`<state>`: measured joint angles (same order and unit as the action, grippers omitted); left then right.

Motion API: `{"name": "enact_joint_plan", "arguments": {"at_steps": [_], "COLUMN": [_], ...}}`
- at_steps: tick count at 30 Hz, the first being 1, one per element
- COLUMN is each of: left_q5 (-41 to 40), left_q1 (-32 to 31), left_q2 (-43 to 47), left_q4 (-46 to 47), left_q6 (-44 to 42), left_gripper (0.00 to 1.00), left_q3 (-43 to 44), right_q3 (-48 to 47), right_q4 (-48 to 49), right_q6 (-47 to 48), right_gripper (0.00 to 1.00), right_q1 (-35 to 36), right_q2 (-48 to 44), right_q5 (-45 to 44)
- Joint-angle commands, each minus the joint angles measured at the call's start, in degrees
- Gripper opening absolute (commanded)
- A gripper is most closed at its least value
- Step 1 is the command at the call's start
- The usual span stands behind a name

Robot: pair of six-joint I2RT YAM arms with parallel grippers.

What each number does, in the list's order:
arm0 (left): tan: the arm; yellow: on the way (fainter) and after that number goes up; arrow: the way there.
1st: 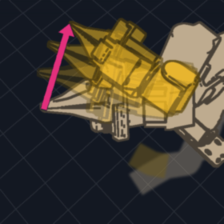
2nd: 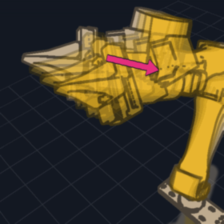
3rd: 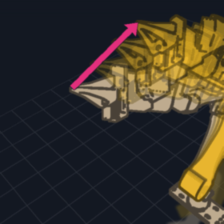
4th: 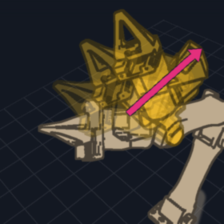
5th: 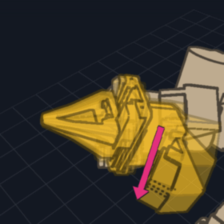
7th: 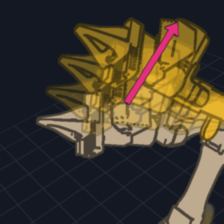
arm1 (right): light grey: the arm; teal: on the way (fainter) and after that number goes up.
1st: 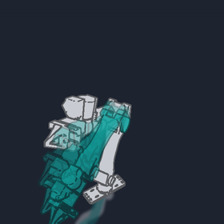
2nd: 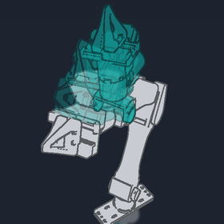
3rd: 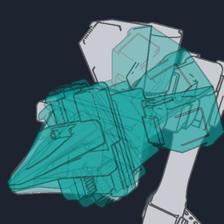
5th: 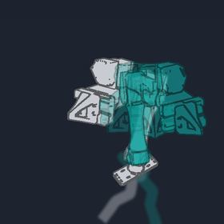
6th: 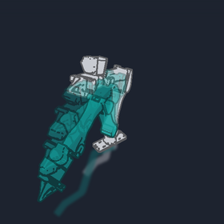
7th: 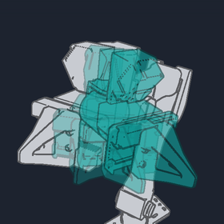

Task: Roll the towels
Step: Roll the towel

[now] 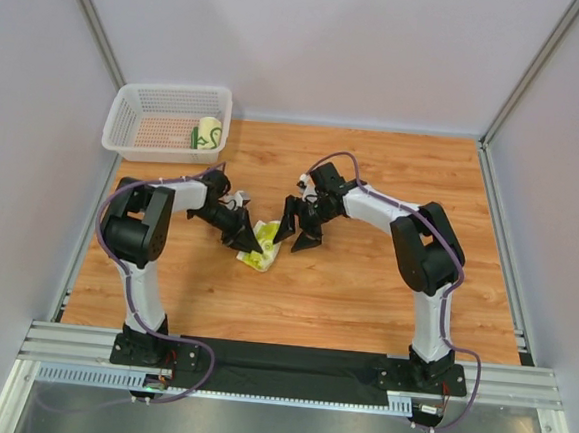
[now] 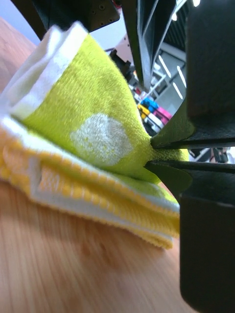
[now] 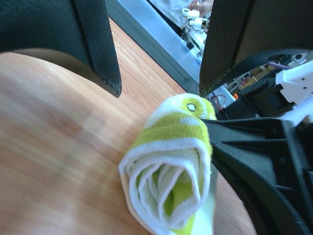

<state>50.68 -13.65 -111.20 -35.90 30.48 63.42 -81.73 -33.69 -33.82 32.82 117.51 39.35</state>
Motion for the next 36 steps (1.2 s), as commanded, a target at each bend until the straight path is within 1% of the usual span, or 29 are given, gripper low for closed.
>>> {"name": "enact_joint_plan", "arguments": {"at_steps": [1, 2, 5, 9, 14, 18, 21, 24, 27, 29, 30, 33, 34, 35, 36], "left_q5": [3.2, 4.3, 5.4, 6.4, 5.9, 6.4, 6.7, 7.2, 8.4, 8.8, 9.1, 8.9, 8.5, 8.3, 8.0], "left_q1": [2.5, 3.1, 5.6, 8.9, 10.5, 10.7, 10.7, 10.9, 11.0, 11.1, 11.1, 11.1, 11.1, 11.1, 11.1], "left_q2": [-1.5, -1.7, -2.3, -3.9, -5.8, -7.2, -8.0, -8.7, -9.6, -10.0, -10.1, -9.9, -9.8, -9.7, -9.6], "left_q4": [2.1, 4.0, 5.8, 5.9, 3.4, 2.9, 2.3, 2.1, 2.0, 1.8, 1.8, 1.1, 0.5, 0.1, -0.7], "left_q6": [2.0, 2.8, 3.4, 2.5, 0.5, 0.6, 0.1, -0.2, -0.5, -0.7, -0.8, -1.1, -1.3, -1.4, -1.8], "left_gripper": [0.14, 0.14, 0.14, 0.15, 0.17, 0.17, 0.17, 0.18, 0.18, 0.18, 0.18, 0.19, 0.21, 0.21, 0.22], "left_q3": [-2.3, -3.7, -5.4, -5.8, -3.7, -2.7, -1.9, -2.0, -2.1, -2.2, -2.2, -2.1, -1.7, -1.5, -1.3], "right_q3": [1.3, 1.9, 3.8, 5.1, 4.4, 3.3, 2.7, 2.3, 1.7, 1.2, 1.1, 0.8, 0.4, 0.1, -0.2], "right_q4": [10.2, 11.7, 17.1, 21.6, 22.8, 23.4, 24.0, 25.7, 27.2, 28.0, 29.0, 30.3, 30.5, 30.7, 30.8], "right_q6": [-3.5, -4.1, -6.5, -7.8, -7.6, -6.6, -6.7, -7.4, -8.1, -8.8, -9.7, -10.5, -10.7, -10.8, -10.8], "right_gripper": [0.66, 0.66, 0.66, 0.64, 0.63, 0.63, 0.62, 0.59, 0.52, 0.43, 0.36, 0.29, 0.25, 0.22, 0.16], "right_q1": [0.1, 0.1, 0.1, 0.3, 1.2, 2.5, 3.1, 3.2, 3.4, 3.4, 3.4, 3.6, 3.7, 3.7, 3.6], "right_q2": [-1.8, -1.5, -0.4, 1.2, 2.8, 3.8, 5.3, 6.2, 8.0, 9.2, 9.5, 10.1, 10.0, 10.1, 9.9], "right_q5": [1.6, 1.6, 2.0, 1.8, 2.2, 2.1, 0.6, -1.0, -2.9, -3.8, -4.0, -5.1, -5.3, -5.3, -5.3]}}
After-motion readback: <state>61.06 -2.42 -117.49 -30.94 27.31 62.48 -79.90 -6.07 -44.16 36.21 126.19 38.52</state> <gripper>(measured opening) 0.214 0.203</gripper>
